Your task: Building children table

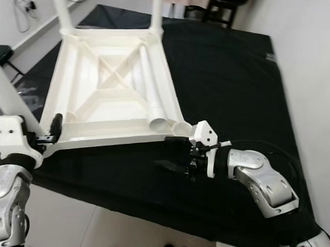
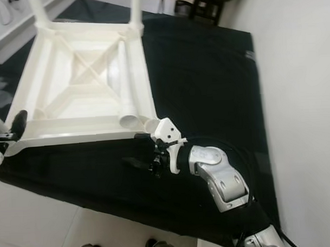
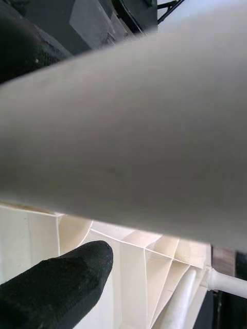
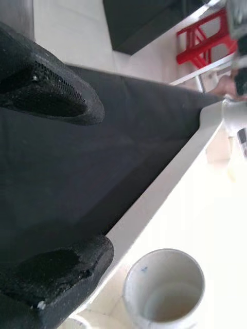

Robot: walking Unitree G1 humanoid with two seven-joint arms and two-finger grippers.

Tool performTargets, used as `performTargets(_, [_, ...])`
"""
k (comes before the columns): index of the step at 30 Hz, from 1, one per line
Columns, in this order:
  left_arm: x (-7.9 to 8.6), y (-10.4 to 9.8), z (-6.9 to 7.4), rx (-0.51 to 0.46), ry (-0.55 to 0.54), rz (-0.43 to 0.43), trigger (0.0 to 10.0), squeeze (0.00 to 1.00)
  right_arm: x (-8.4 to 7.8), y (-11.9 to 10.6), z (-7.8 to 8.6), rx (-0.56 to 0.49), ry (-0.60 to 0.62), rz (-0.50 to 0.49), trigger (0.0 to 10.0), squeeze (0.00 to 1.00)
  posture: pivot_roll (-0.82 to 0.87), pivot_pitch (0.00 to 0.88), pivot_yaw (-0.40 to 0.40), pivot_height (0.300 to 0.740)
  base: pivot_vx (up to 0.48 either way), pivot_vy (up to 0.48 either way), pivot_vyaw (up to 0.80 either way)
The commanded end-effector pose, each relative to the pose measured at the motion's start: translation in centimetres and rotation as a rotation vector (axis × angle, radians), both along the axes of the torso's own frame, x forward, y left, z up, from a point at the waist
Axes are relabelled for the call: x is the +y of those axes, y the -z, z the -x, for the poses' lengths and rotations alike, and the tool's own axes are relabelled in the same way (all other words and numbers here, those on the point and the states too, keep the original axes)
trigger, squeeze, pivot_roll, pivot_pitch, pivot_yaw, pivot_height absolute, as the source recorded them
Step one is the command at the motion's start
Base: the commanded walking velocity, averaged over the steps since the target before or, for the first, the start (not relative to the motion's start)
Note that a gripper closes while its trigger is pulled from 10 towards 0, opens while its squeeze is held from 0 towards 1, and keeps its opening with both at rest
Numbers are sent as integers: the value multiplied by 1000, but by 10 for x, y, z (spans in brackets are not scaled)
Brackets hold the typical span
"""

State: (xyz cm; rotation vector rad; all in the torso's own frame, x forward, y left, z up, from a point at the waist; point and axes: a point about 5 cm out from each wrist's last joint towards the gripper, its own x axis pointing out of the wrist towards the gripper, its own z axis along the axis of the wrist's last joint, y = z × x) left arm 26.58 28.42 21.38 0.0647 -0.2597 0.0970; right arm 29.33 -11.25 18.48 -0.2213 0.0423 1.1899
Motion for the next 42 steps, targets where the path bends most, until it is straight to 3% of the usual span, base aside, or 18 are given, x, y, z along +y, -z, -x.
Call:
performTargets(1, [-10,1,0,11,49,-9,10000,0,1,-8,3,-35,-39,-7,10000,0,99,212,-131,740,0,0,0])
performTargets(6, [-16,0,-2,9,57,-9,10000,0,14,-13,9,-132,-147,131,10000,0,100,213,-126,740,0,0,0])
performTargets(8, [-17,-1,-2,-4,30,-13,10000,0,31,-11,11,-217,-199,261,10000,0,102,217,-124,740,0,0,0])
performTargets(12, [-18,-1,-1,-6,8,-14,10000,0,44,-13,9,-251,-189,282,10000,0,104,219,-127,740,0,0,0])
performTargets(15, [-20,5,2,4,-21,-5,10000,0,64,-17,-3,-277,-121,311,10000,0,109,223,-131,740,0,0,0])
performTargets(19, [-24,9,5,14,-27,1,10000,0,75,-19,-15,-280,-46,341,10000,0,112,227,-136,740,0,0,0])
performTargets(30, [-30,15,8,30,-36,5,10000,0,84,-25,-25,-328,-62,458,10000,0,109,235,-145,740,0,0,0])
performTargets(36, [-31,14,9,22,-45,7,10000,0,102,-31,-40,-333,0,489,10000,0,112,240,-155,740,0,0,0])
performTargets(42, [-32,14,9,18,-49,8,10000,0,101,-19,-51,-268,53,666,10000,0,112,243,-159,740,0,0,0])
